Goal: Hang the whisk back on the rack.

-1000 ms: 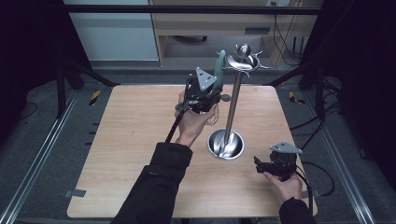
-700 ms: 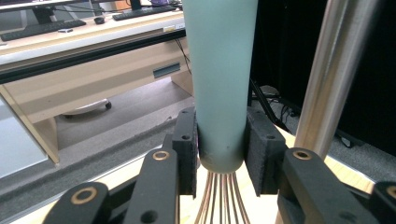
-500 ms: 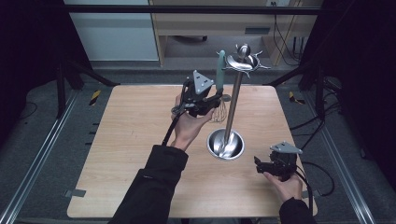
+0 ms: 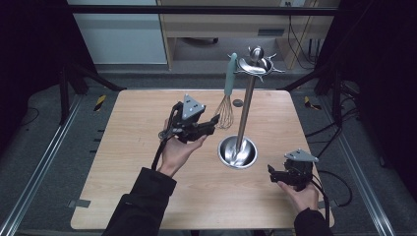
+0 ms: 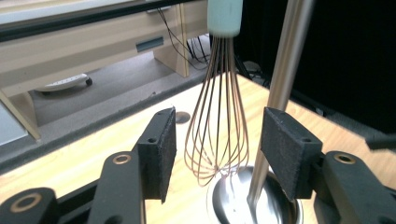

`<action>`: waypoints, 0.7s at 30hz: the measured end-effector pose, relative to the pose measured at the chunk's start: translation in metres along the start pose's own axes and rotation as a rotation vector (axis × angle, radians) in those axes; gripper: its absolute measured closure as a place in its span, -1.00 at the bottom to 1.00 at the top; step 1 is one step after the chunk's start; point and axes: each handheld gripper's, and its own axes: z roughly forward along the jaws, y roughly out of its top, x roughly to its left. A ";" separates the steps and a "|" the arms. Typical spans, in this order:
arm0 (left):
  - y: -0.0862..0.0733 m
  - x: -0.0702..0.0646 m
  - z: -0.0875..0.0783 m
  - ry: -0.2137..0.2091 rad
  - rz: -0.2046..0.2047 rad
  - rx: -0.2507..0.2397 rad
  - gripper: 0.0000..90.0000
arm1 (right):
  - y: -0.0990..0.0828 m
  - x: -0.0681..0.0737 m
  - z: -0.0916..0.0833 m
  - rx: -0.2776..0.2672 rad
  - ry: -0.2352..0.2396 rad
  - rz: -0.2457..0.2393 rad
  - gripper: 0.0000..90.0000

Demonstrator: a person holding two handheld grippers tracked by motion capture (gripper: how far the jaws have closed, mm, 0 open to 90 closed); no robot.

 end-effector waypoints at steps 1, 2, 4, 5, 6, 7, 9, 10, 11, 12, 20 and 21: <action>0.000 0.000 0.000 0.000 0.000 0.000 -0.01 | 0.000 0.000 0.000 -0.002 0.001 -0.001 -0.84; -0.009 0.001 -0.004 -0.008 0.002 0.010 -0.02 | 0.000 0.000 0.000 0.000 0.000 0.000 -0.84; -0.014 0.001 -0.006 -0.011 0.004 0.016 -0.03 | 0.000 0.000 0.000 0.000 0.000 0.000 -0.84; -0.018 0.001 -0.007 -0.012 0.000 0.023 -0.03 | 0.000 0.000 0.000 0.000 0.000 0.000 -0.84; -0.024 0.002 -0.009 -0.016 -0.002 0.029 -0.03 | 0.000 0.000 0.000 -0.002 0.001 -0.006 -0.84; -0.026 0.003 -0.010 -0.017 0.002 0.036 -0.04 | 0.000 0.000 0.000 -0.002 0.001 -0.007 -0.84; -0.038 0.005 -0.015 -0.019 -0.003 0.041 -0.05 | 0.000 0.000 0.000 -0.001 0.003 -0.003 -0.84; -0.043 0.006 -0.018 -0.021 -0.009 0.043 -0.06 | 0.000 0.000 0.000 -0.001 0.003 -0.003 -0.84; -0.046 0.007 -0.019 -0.018 -0.009 0.048 -0.08 | 0.000 0.000 0.000 0.000 0.003 -0.004 -0.84; -0.050 0.008 -0.021 -0.012 -0.009 0.051 -0.08 | 0.000 0.000 0.000 0.000 0.003 -0.004 -0.84; -0.078 0.019 -0.031 0.008 -0.021 0.093 -0.14 | 0.000 0.000 0.000 0.004 0.001 0.003 -0.84; -0.085 0.022 -0.033 0.018 -0.020 0.109 -0.15 | 0.000 0.000 0.000 0.002 0.000 0.004 -0.84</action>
